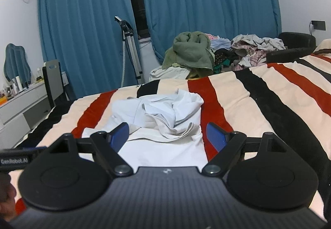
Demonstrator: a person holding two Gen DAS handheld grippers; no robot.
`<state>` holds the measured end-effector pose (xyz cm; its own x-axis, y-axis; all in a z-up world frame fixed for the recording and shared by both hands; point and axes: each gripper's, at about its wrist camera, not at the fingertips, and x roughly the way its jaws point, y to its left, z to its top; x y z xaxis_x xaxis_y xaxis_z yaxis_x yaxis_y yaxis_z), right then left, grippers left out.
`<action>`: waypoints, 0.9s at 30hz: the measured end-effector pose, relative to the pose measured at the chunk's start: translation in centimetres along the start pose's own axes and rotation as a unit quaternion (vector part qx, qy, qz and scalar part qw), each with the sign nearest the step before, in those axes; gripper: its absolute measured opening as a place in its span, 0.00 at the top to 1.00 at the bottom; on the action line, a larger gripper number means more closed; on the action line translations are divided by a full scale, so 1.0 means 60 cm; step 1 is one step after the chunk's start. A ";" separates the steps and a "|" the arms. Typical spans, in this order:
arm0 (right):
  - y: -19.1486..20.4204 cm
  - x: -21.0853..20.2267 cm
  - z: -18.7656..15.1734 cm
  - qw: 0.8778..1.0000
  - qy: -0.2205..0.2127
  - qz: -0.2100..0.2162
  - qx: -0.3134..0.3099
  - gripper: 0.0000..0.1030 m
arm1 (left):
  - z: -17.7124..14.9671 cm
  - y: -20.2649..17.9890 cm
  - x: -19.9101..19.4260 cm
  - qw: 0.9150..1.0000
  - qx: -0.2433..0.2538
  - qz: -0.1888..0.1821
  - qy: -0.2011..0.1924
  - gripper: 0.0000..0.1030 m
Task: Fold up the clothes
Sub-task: 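Open both grippers and release the folded white T-shirt, then grasp the folded T-shirt edge with both grippers and lift it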
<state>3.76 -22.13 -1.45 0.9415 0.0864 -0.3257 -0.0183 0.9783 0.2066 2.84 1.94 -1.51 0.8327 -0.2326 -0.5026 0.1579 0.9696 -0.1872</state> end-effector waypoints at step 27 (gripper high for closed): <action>-0.016 0.031 -0.022 0.997 0.055 -0.048 0.018 0.19 | -0.093 0.133 0.047 0.932 -0.336 -0.041 0.130 0.31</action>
<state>5.08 -22.67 -3.48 0.8957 0.0148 -0.4444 0.0842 0.9757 0.2022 3.50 8.62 -9.12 0.6624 -0.3991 -0.6340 -0.2257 0.7007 -0.6769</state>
